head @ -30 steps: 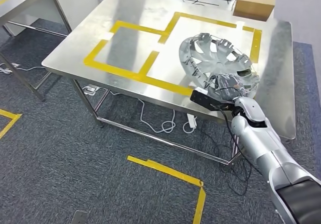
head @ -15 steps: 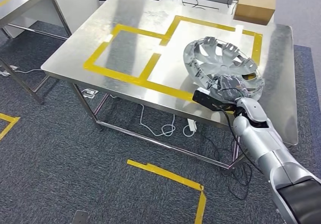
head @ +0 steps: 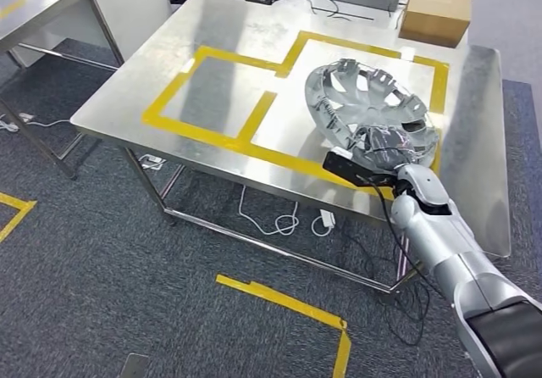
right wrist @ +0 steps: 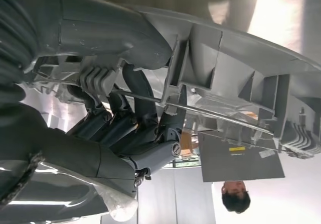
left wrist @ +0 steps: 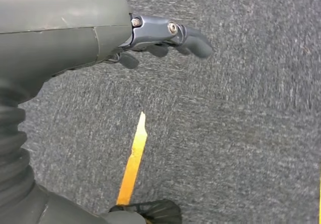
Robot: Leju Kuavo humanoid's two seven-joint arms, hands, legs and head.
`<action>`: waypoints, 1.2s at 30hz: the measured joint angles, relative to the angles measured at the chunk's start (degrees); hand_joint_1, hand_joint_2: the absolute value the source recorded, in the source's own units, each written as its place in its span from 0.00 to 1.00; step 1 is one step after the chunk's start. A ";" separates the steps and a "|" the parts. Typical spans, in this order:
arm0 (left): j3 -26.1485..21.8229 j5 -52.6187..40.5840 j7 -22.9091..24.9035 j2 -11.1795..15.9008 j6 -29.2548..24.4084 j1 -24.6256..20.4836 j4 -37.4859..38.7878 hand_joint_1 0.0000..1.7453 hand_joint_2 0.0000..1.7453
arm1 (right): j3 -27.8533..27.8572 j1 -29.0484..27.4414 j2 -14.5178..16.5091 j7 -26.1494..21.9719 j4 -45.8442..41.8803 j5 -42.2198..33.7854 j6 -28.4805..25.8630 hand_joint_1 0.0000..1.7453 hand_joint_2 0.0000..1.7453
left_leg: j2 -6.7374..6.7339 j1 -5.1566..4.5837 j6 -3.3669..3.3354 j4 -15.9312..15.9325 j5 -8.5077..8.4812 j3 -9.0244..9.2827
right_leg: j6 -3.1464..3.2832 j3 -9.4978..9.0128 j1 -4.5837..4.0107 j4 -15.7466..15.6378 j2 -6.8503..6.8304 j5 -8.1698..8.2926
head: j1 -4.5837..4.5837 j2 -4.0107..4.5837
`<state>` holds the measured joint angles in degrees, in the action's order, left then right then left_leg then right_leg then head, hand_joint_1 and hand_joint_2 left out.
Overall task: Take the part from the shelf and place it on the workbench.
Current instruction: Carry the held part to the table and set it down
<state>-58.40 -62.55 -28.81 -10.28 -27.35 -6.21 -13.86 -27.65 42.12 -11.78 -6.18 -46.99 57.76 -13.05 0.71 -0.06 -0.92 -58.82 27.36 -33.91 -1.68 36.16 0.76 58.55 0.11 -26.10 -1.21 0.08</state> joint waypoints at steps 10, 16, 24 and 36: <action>0.00 0.00 -0.02 0.06 0.01 0.21 0.00 0.00 1.00 | -0.04 -0.02 0.00 0.02 -0.04 0.01 -0.02 1.00 1.00 | -0.28 0.42 1.31 -12.75 2.74 -7.25 | 1.72 -1.95 0.29 -0.12 0.06 -1.35 | 0.34 0.01; 0.00 0.00 -0.01 0.10 0.01 0.21 0.00 0.00 1.00 | -0.02 -0.05 0.00 0.07 -0.03 0.01 -0.02 1.00 1.00 | -0.31 -0.14 -0.10 -0.25 -1.92 -2.46 | 0.28 -2.13 0.08 -0.37 0.25 -1.85 | 0.27 0.00; 0.00 0.00 -0.02 0.03 -0.02 0.10 0.00 0.00 1.00 | -0.04 -0.31 -0.04 -0.03 0.03 0.00 -0.02 1.00 1.00 | -0.22 0.25 -1.51 0.84 -1.85 -1.34 | -0.84 7.27 0.32 15.92 0.15 -7.43 | 0.01 -0.01; -0.10 1.88 0.07 0.14 -0.98 -0.02 0.00 0.00 1.00 | 1.85 -0.54 -0.75 -0.08 -0.05 -3.27 -2.06 1.00 1.00 | -0.28 0.27 1.38 -8.89 4.30 -4.51 | 1.43 -1.00 0.51 -0.16 -0.28 -0.61 | 0.55 -0.01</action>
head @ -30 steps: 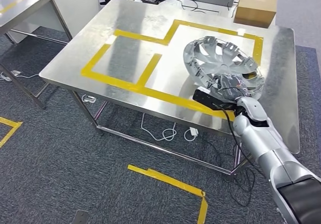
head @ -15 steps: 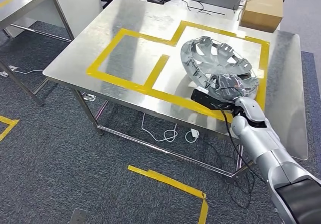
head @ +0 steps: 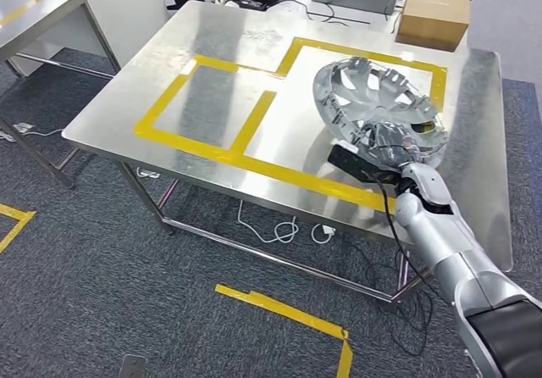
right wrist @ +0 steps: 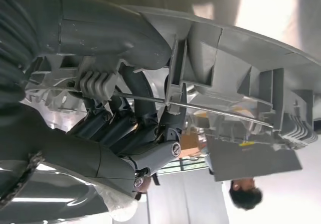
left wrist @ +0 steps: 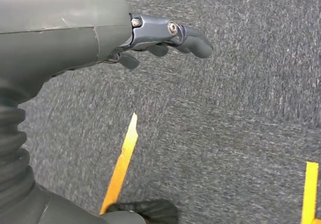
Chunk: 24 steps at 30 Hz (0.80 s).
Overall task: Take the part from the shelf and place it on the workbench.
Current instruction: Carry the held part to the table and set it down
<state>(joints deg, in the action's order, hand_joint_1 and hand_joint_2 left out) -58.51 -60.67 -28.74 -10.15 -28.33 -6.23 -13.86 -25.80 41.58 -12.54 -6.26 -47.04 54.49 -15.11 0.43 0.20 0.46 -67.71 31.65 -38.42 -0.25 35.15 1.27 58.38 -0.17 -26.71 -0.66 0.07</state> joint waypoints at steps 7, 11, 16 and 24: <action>-0.01 -0.02 -0.34 0.12 0.51 0.08 0.00 0.00 1.00 | 1.54 -0.64 -0.52 -0.36 -0.03 -0.44 -0.10 1.00 1.00 | -0.03 -0.04 -0.86 4.37 -5.29 1.03 | -0.18 -0.48 -0.14 0.05 0.48 -0.42 | 0.04 0.01; 0.01 -0.11 -0.98 0.25 1.15 0.02 0.00 0.00 1.00 | 1.91 -0.93 -0.78 -0.41 -0.07 -0.34 -0.07 1.00 1.00 | -0.12 -0.32 -1.62 8.76 -5.75 2.73 | -1.37 -0.11 -0.21 -0.18 0.65 -0.26 | -0.02 0.02; -0.01 -0.17 -1.08 0.25 1.21 -0.18 0.00 0.00 1.00 | 2.15 -1.03 -1.07 -0.51 -0.21 -0.33 -0.05 1.00 1.00 | -0.12 -0.06 -2.83 9.79 -6.27 3.24 | -2.10 5.21 -0.14 10.62 0.51 -6.00 | -0.23 0.00; -0.01 -0.17 -1.11 0.16 1.30 -0.11 0.00 0.00 1.00 | 2.57 -1.09 -1.15 -0.54 -0.45 -0.33 -0.03 1.00 1.00 | 0.08 -0.36 -1.94 9.05 -5.71 3.25 | -1.90 0.15 -0.33 0.27 0.18 0.04 | -0.21 0.01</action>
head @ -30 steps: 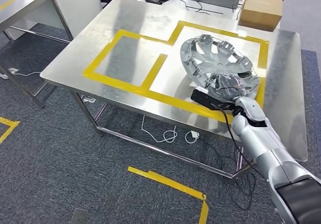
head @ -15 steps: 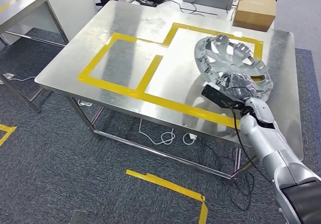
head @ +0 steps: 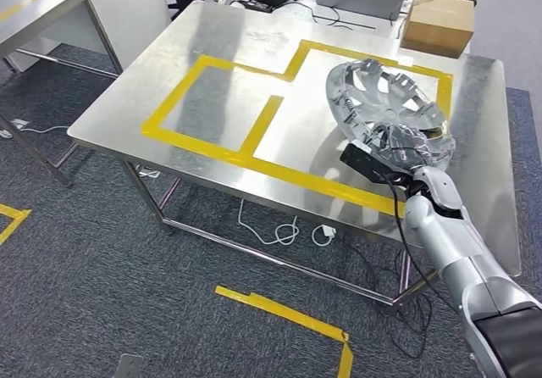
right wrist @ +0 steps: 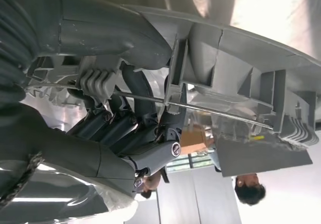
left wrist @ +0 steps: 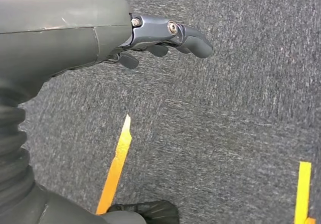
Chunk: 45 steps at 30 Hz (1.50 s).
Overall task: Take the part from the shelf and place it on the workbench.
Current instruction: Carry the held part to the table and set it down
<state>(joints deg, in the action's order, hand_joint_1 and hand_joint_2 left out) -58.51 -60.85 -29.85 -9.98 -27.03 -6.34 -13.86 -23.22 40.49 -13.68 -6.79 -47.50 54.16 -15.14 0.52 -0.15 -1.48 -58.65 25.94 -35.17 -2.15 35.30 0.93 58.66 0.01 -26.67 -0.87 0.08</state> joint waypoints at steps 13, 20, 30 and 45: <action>0.00 0.57 -1.13 0.31 1.53 0.11 0.00 0.00 1.00 | 0.73 -0.29 -0.02 -1.66 -1.87 -2.78 0.76 1.00 1.00 | -0.14 0.38 1.51 -7.39 1.73 -3.34 | 1.84 -0.81 0.15 -0.55 0.10 -0.30 | 0.18 0.00; 0.00 0.71 -1.34 0.62 1.79 0.16 0.00 0.00 1.00 | 1.55 -0.30 -0.09 -1.89 -3.44 -3.25 1.14 1.00 1.00 | -0.19 0.25 -0.31 0.64 -0.43 -0.01 | 0.14 0.39 0.06 0.69 0.08 -1.49 | 0.02 0.01; 0.00 0.70 -1.67 0.62 2.45 0.07 0.00 0.00 1.00 | 1.90 -0.18 -0.14 -2.68 -3.79 -4.81 2.14 1.00 1.00 | -0.02 0.14 -0.12 -0.01 0.12 -0.04 | -0.43 1.28 0.26 1.54 -0.05 0.09 | -0.18 -0.01; 0.01 1.14 -1.75 1.04 3.45 -0.06 0.00 0.00 0.00 | 0.61 2.81 -0.13 -3.58 -4.17 -4.12 5.66 0.00 0.00 | -0.17 0.11 0.96 -3.56 0.35 -1.63 | 1.65 -0.78 0.06 -0.23 0.10 -0.55 | 0.09 -0.01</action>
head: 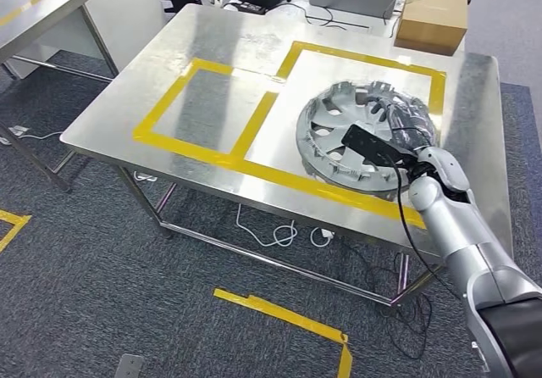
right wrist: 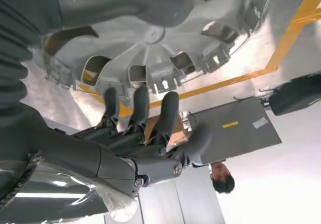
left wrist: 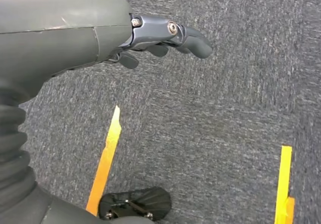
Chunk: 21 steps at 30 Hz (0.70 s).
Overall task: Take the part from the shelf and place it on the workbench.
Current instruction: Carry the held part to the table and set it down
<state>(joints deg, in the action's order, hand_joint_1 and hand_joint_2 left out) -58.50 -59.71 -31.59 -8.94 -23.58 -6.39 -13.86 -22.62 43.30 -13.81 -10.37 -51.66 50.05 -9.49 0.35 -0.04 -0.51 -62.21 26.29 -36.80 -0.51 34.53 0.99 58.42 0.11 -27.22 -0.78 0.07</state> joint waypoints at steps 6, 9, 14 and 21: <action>-0.06 0.84 1.72 0.14 -0.63 0.12 0.00 0.00 0.00 | -0.62 0.80 -0.07 0.39 0.01 0.15 0.40 0.00 0.00 | -0.10 0.04 -1.38 3.95 -0.72 1.53 | -1.61 1.16 -0.01 1.43 -0.01 -1.81 | -0.15 0.00; -0.08 1.04 1.93 0.23 0.28 0.09 0.00 0.00 0.25 | -0.83 1.06 -0.26 0.63 0.06 0.14 0.62 0.00 0.00 | -0.07 0.06 -1.89 4.12 -0.83 1.61 | -1.91 5.98 0.01 11.77 -0.02 -6.52 | -0.39 0.01; -0.10 1.42 1.40 0.30 2.64 0.17 0.00 0.00 0.00 | -1.46 1.25 -0.28 0.87 0.23 0.10 1.09 0.00 0.00 | -0.06 0.04 -1.72 3.88 -0.60 1.77 | -1.90 4.44 0.05 7.68 -0.11 -2.16 | -0.40 0.02; -0.16 1.51 2.95 0.59 2.15 0.23 0.00 0.00 0.00 | -0.93 1.39 -0.12 0.90 -0.16 -4.56 0.83 0.00 0.00 | -0.07 -0.06 0.15 2.48 0.34 1.12 | -0.28 -0.24 -0.17 -0.63 -0.06 0.34 | -0.28 0.01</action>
<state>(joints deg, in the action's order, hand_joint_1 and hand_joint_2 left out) -58.66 -58.20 -28.64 -8.35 -21.43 -6.16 -13.86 -23.55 44.69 -13.93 -9.47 -51.82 45.49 -8.66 0.28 -0.10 -0.37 -59.73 26.62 -35.68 -0.79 34.28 0.82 57.79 0.05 -26.88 -1.07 0.08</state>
